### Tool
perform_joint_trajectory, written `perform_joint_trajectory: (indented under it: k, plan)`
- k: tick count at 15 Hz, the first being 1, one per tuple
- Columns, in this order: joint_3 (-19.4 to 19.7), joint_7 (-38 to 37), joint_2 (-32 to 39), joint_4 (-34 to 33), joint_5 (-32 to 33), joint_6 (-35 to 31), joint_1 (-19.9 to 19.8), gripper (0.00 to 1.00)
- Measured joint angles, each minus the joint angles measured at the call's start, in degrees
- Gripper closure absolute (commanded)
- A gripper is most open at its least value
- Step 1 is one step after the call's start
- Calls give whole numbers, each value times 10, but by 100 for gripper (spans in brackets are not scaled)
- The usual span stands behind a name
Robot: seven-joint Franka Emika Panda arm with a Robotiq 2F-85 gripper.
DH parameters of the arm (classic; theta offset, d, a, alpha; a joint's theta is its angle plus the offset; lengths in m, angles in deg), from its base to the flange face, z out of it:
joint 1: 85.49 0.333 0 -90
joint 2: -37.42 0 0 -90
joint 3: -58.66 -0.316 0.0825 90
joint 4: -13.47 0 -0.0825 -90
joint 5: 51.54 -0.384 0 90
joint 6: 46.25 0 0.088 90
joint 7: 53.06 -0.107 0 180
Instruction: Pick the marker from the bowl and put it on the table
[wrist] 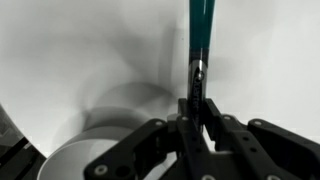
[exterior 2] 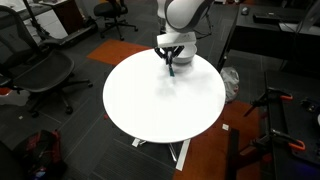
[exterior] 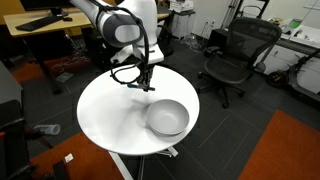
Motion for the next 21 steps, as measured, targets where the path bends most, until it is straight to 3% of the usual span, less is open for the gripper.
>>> perform_joint_trajectory:
  k: [9, 10, 12, 18, 21]
  plan:
    - [0, 0, 49, -4, -1, -53, 0, 95]
    - [0, 0, 52, -6, -1, -53, 0, 56]
    - [0, 1, 58, -9, -1, -53, 0, 49]
    - [0, 24, 61, -15, -1, -53, 0, 3]
    - [0, 29, 53, -14, -1, -51, 4, 0]
